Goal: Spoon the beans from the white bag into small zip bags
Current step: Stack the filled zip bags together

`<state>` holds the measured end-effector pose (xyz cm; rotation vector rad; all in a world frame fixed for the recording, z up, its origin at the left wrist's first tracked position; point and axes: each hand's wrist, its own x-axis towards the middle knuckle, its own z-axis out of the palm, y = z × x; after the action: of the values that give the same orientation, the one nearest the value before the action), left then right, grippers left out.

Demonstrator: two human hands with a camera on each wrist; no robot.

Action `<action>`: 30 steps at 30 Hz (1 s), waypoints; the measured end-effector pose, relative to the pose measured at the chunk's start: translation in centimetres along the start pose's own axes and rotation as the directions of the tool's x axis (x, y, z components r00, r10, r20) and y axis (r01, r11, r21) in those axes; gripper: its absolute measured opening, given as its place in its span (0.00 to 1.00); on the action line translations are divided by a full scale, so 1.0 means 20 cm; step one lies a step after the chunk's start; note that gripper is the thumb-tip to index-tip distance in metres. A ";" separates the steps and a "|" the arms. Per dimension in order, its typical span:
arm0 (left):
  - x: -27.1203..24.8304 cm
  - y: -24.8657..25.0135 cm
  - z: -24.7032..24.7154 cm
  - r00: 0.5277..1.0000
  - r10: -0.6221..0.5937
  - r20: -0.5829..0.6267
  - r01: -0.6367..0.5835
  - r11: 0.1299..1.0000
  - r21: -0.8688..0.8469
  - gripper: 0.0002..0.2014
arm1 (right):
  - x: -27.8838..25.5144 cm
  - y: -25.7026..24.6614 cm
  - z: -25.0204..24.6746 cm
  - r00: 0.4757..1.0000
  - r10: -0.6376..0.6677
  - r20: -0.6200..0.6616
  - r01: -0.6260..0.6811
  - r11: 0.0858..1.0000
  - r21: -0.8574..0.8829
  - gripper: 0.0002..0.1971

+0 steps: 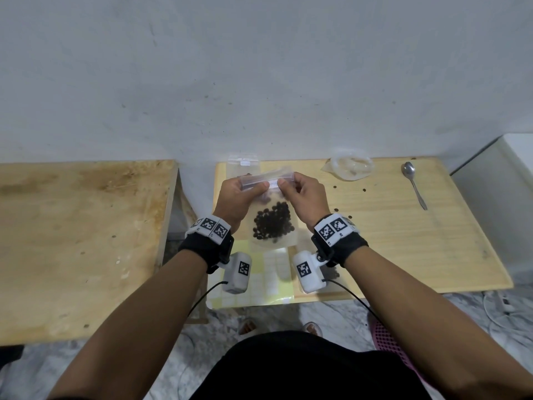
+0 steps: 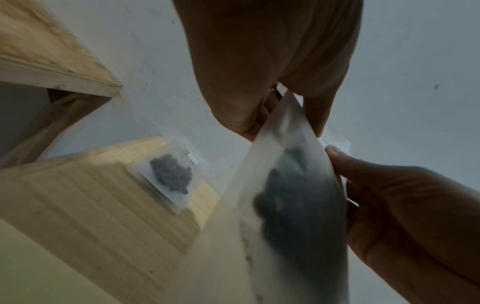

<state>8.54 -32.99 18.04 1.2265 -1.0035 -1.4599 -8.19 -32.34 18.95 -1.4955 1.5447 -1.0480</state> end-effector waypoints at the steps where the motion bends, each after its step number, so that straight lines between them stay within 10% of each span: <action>1: 0.00 0.00 0.00 1.000 -0.003 -0.014 0.003 1.000 -0.005 0.14 | 0.00 0.00 0.00 1.000 -0.001 -0.004 0.001 1.000 -0.005 0.16; 19: -0.03 -0.35 -0.19 0.989 -0.151 0.006 0.145 0.959 0.244 0.08 | -0.05 0.32 0.02 0.954 0.290 -0.070 -0.296 0.952 -0.081 0.15; 22: 0.05 -0.39 -0.25 0.988 -0.121 -0.094 0.144 0.944 0.297 0.06 | -0.14 0.43 -0.05 0.925 0.378 -0.042 -0.369 0.866 -0.337 0.11; 26: 0.19 -0.39 -0.34 0.979 -0.050 -0.197 0.120 0.924 0.364 0.09 | -0.25 0.54 -0.09 0.826 0.553 -0.104 -0.485 0.605 -0.632 0.33; 30: 0.36 -0.39 -0.42 0.967 -0.048 -0.249 0.151 0.899 0.410 0.12 | -0.31 0.59 -0.08 0.773 0.617 -0.147 -0.549 0.535 -0.642 0.39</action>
<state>15.18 -38.51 7.61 1.7461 -1.1457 -1.1653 -14.00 -26.09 8.49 -1.2214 2.2594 0.0086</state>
